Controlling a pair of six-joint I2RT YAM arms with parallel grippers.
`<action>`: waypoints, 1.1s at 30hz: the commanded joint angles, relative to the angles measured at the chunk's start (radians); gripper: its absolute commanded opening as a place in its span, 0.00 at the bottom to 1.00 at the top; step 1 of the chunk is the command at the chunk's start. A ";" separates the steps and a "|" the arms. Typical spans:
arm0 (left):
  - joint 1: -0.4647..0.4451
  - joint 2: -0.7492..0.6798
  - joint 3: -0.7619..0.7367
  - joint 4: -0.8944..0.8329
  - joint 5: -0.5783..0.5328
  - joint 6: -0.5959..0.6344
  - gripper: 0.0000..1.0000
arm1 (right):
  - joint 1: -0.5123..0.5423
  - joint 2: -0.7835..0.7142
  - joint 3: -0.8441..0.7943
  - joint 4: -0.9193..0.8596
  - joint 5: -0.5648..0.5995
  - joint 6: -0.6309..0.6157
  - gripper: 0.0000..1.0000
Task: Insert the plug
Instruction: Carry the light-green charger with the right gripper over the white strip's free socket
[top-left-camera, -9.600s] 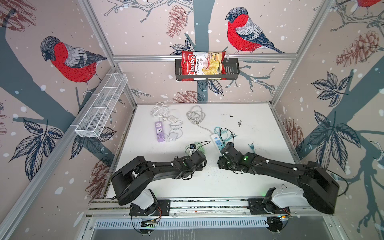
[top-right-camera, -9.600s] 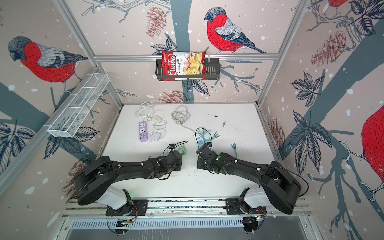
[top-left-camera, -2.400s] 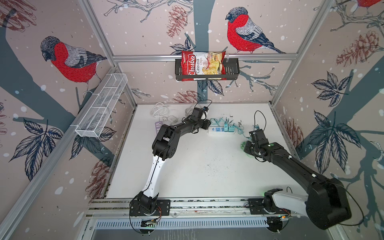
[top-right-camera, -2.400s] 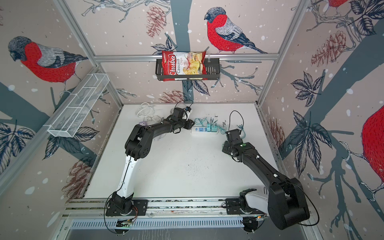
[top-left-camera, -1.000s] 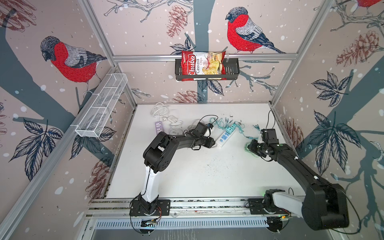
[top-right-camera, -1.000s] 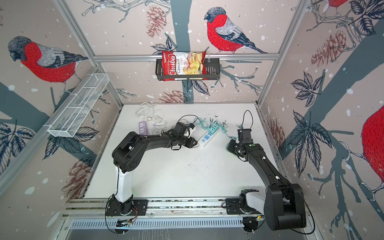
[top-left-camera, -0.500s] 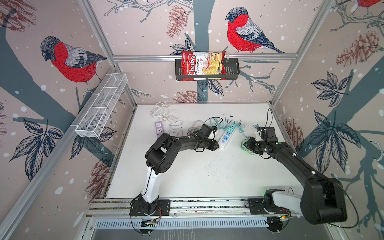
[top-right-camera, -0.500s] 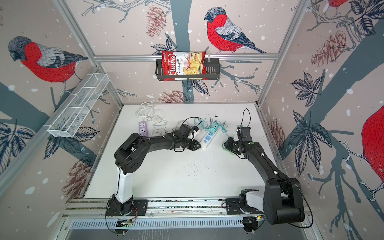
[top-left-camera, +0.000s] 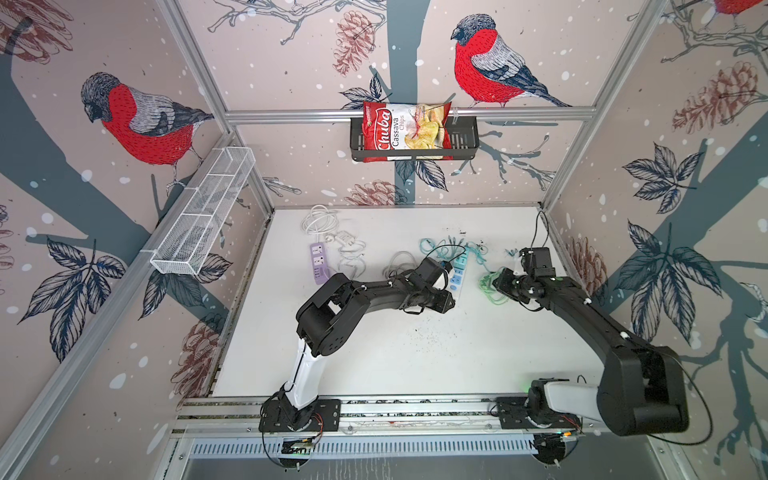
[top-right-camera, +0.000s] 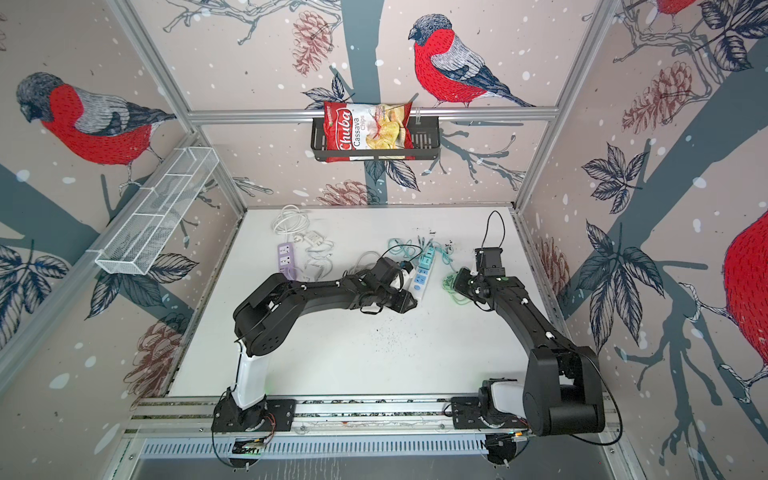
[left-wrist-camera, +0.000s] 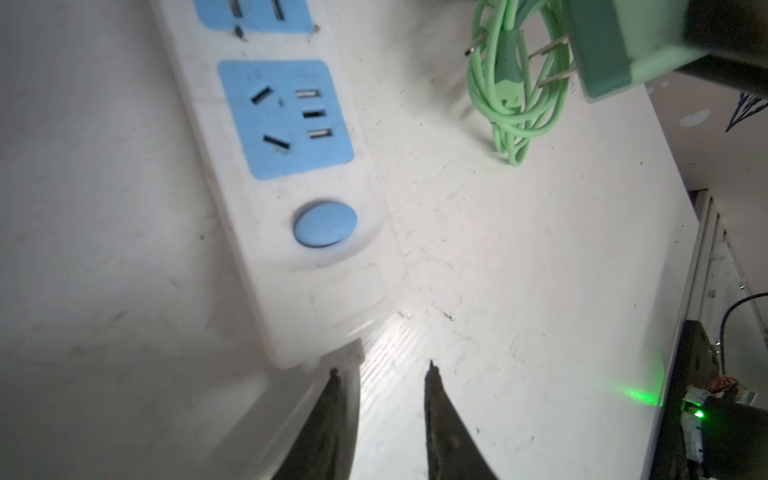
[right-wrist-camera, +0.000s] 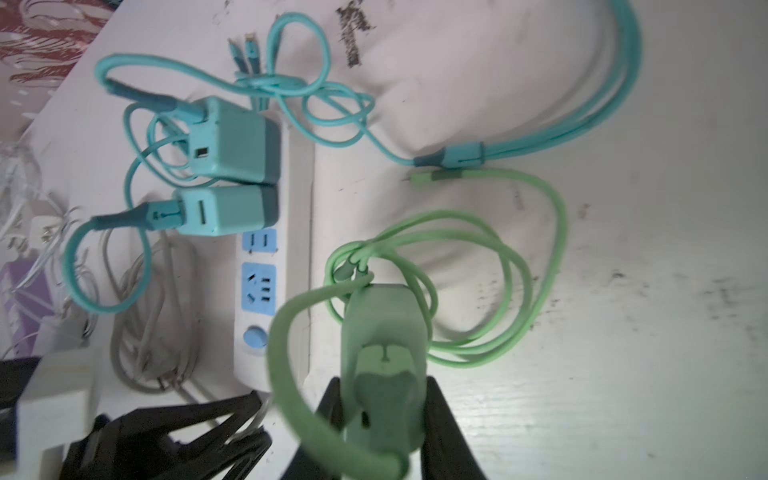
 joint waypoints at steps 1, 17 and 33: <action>-0.012 -0.002 0.005 0.005 -0.011 -0.021 0.33 | -0.012 0.010 0.015 -0.025 0.122 -0.015 0.03; -0.033 -0.180 -0.130 -0.025 -0.119 -0.036 0.34 | 0.071 0.269 0.200 0.030 0.038 -0.036 0.03; 0.071 -0.177 -0.177 0.014 -0.083 -0.011 0.34 | 0.238 0.369 0.245 0.086 0.078 0.061 0.02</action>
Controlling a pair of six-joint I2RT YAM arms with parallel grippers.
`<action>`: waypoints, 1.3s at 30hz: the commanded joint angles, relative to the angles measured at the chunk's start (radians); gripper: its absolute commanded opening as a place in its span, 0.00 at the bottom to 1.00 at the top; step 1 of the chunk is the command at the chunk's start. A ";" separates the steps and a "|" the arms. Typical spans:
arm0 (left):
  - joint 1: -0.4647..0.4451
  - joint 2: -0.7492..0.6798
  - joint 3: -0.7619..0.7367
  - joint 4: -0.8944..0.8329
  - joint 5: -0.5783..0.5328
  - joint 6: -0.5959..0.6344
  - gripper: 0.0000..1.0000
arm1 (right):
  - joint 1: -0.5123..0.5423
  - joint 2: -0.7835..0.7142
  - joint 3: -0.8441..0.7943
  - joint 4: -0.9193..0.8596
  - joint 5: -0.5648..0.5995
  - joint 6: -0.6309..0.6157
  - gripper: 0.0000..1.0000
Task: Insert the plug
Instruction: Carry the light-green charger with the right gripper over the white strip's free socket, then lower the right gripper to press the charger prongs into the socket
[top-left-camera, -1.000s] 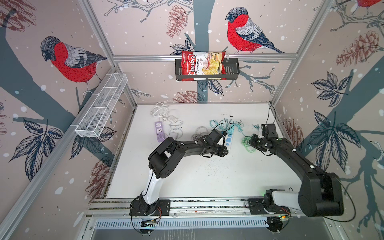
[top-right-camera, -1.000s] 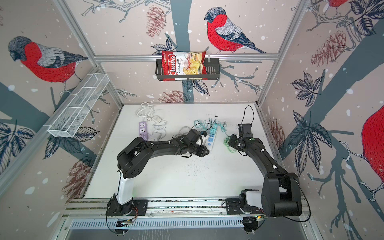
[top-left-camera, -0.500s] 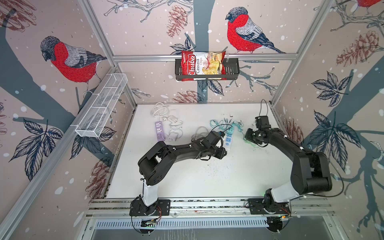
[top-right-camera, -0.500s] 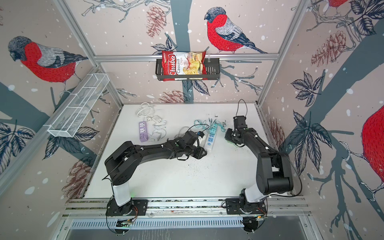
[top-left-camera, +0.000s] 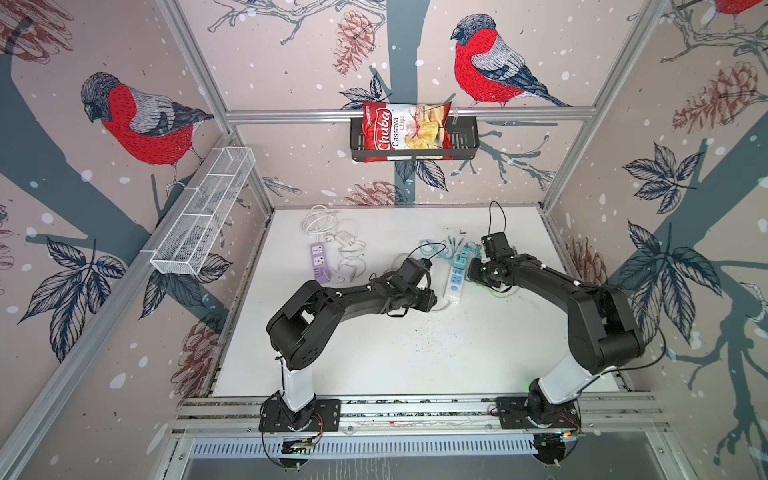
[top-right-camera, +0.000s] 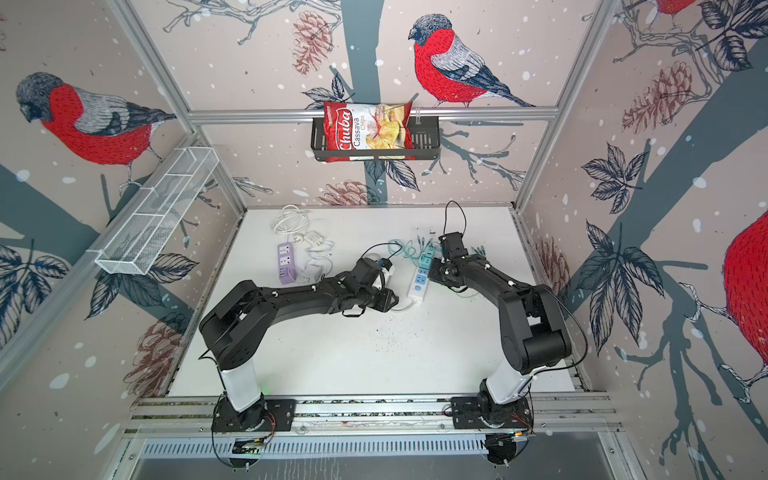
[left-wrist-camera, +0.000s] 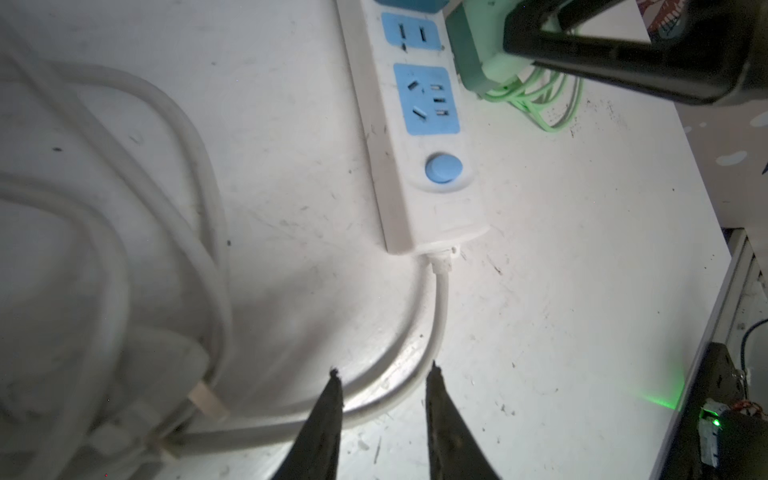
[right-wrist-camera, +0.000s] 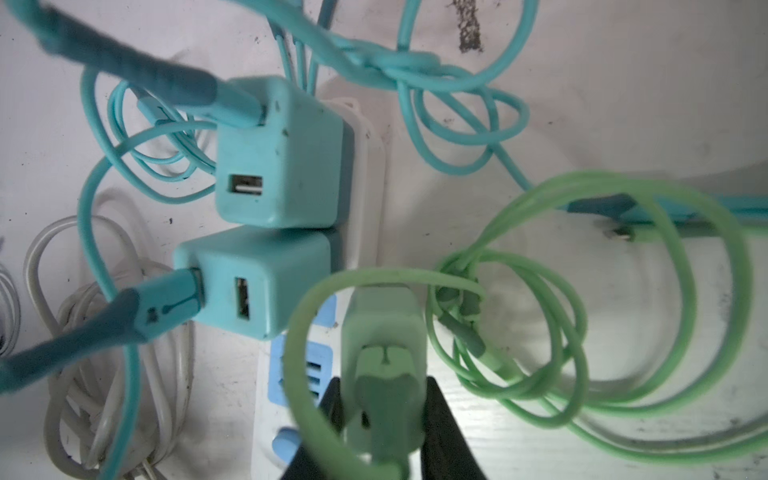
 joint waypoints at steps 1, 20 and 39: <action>0.011 0.022 0.020 0.018 0.022 0.026 0.34 | 0.021 0.002 0.015 0.021 -0.014 0.021 0.02; 0.023 0.080 0.033 0.058 0.049 0.037 0.34 | 0.090 0.003 0.080 -0.055 0.042 0.036 0.02; 0.025 0.099 0.042 0.066 0.058 0.038 0.34 | 0.121 0.012 0.087 -0.093 0.063 0.030 0.01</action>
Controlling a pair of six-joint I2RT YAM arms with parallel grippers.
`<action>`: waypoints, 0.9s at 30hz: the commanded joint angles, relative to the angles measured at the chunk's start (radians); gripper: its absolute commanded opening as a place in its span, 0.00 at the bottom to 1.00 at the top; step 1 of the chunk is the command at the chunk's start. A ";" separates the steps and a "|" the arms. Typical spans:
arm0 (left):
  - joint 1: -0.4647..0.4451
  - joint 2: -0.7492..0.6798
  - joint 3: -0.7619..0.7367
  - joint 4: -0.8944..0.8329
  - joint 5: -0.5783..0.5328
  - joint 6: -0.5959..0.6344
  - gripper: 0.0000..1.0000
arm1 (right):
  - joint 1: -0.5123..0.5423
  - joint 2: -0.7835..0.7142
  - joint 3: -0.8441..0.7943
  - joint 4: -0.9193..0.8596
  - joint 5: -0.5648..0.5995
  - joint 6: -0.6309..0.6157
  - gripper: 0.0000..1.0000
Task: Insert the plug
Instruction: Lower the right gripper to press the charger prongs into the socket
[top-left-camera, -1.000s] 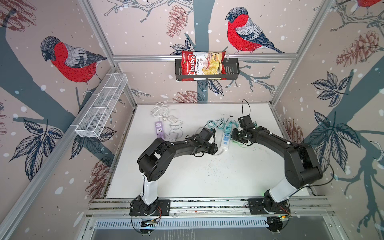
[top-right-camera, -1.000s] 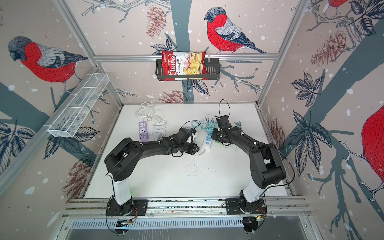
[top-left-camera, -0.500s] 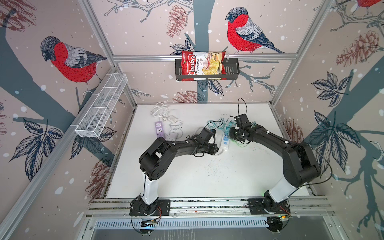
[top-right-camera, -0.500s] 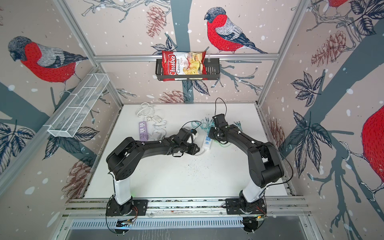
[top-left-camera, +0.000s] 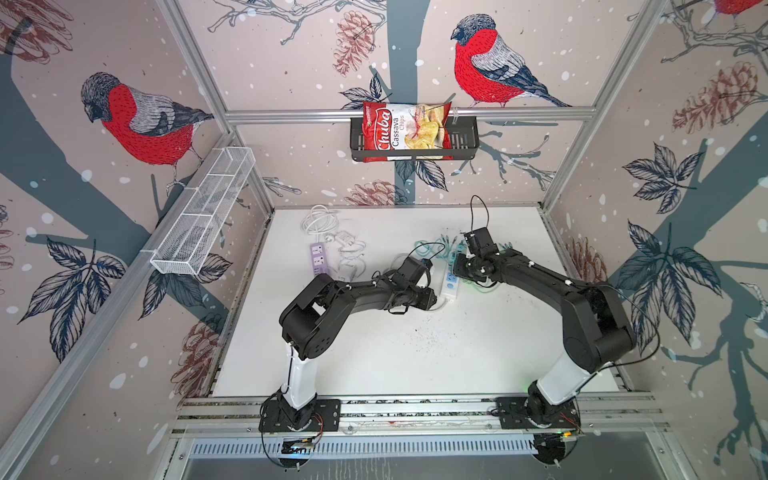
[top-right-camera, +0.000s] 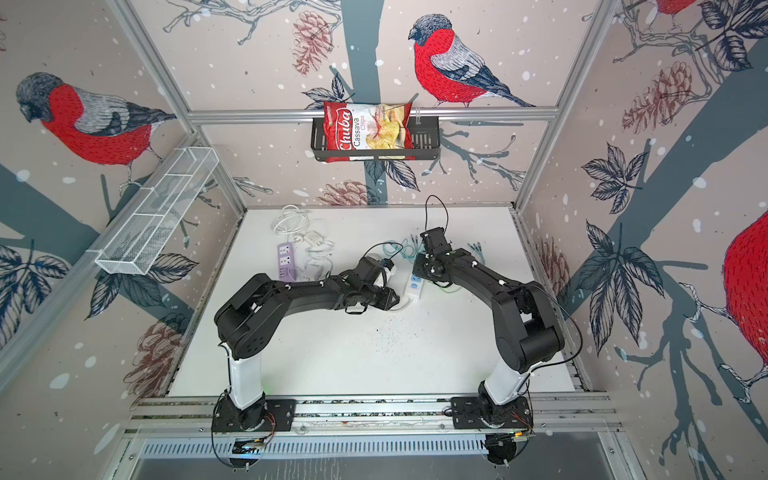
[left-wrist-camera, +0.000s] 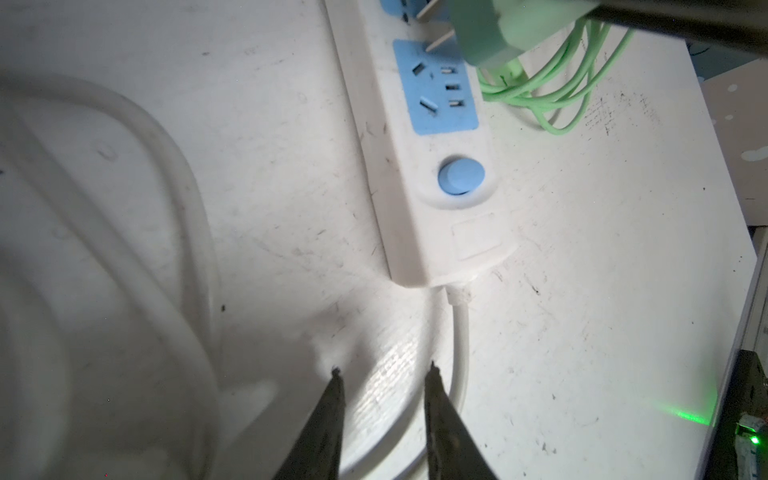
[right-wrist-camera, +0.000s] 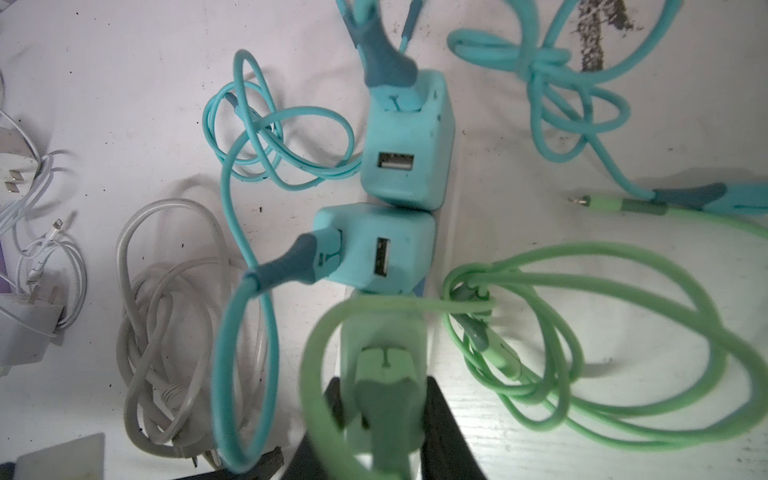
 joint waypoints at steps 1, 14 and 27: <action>0.002 0.005 0.006 0.033 0.016 0.007 0.34 | 0.001 -0.012 -0.005 -0.068 0.017 0.004 0.01; 0.002 0.004 0.003 0.045 0.018 0.000 0.33 | 0.004 -0.031 0.012 -0.116 0.021 -0.002 0.01; 0.002 0.006 -0.001 0.055 0.027 0.000 0.33 | 0.039 0.004 0.053 -0.154 0.067 0.028 0.01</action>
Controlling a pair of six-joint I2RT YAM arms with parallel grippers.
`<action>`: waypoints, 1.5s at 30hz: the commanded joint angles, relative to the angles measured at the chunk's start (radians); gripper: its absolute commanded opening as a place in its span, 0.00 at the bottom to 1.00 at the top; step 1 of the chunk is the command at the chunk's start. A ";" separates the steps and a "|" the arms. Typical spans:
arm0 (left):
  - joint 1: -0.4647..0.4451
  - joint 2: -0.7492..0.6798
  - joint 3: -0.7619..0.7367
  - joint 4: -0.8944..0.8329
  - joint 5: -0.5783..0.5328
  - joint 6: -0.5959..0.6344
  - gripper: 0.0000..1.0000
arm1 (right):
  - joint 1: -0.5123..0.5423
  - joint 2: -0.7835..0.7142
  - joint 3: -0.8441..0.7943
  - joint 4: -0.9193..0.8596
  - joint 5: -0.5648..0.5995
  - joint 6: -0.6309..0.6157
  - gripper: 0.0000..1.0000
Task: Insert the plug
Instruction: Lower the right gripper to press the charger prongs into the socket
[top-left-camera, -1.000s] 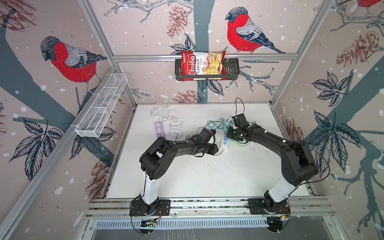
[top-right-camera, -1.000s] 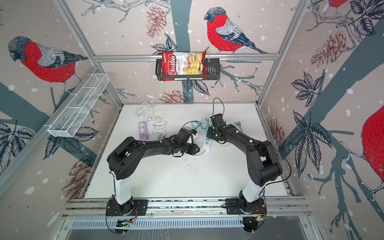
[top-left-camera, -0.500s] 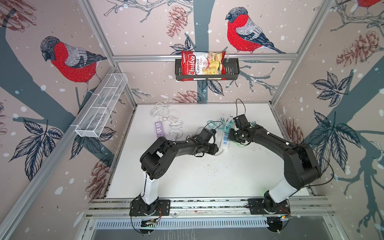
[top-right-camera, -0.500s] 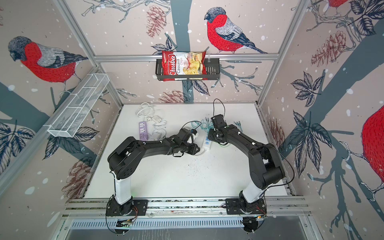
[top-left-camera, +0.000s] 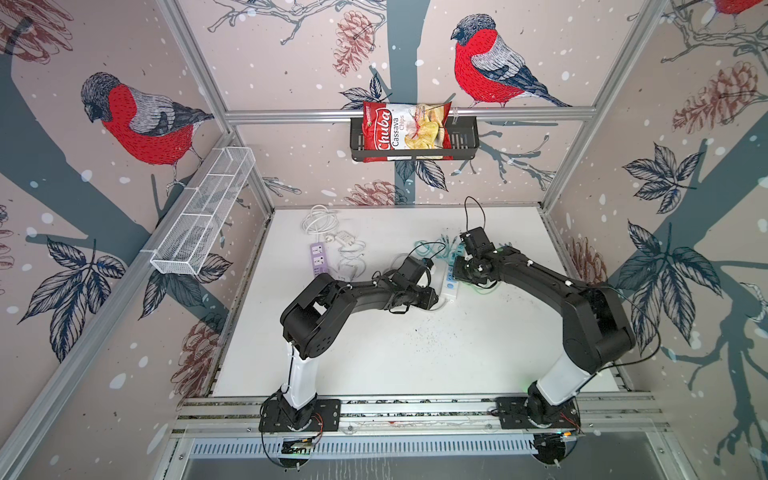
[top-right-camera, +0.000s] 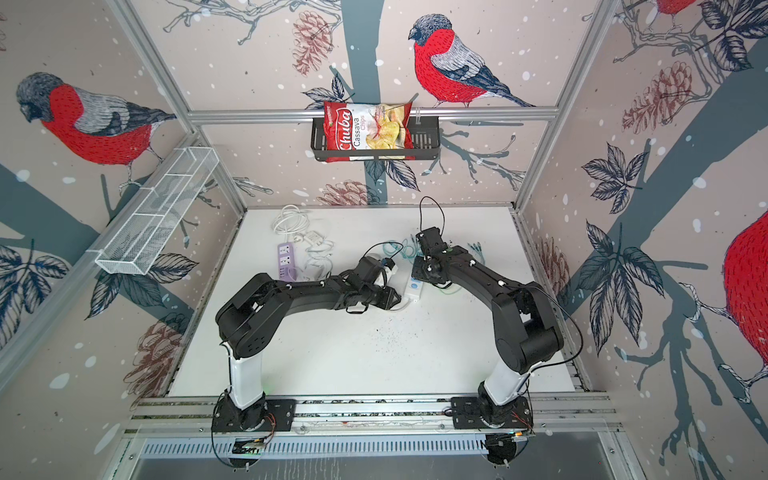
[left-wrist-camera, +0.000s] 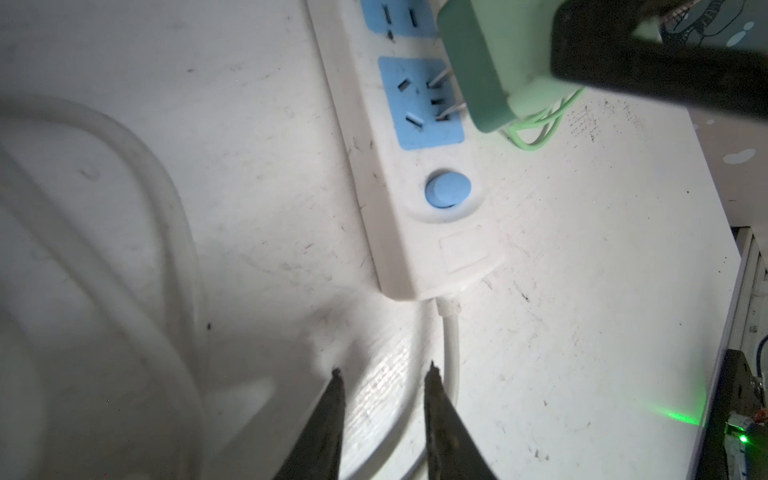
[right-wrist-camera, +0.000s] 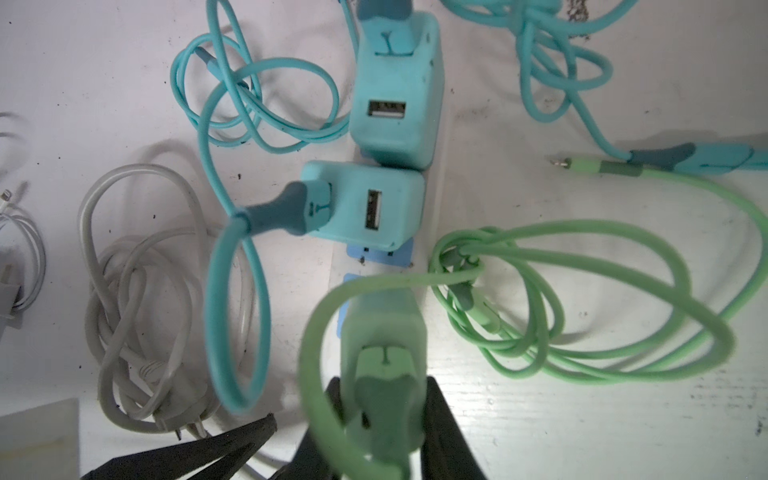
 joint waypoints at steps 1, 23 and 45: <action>0.002 -0.001 -0.002 0.021 0.010 0.000 0.33 | 0.004 0.004 0.005 -0.034 0.028 0.021 0.01; 0.002 -0.021 -0.030 0.069 0.035 -0.010 0.33 | 0.051 0.184 0.137 -0.215 0.120 0.052 0.00; 0.058 -0.306 -0.193 0.032 -0.155 0.012 0.34 | 0.091 0.389 0.275 -0.277 0.143 0.064 0.02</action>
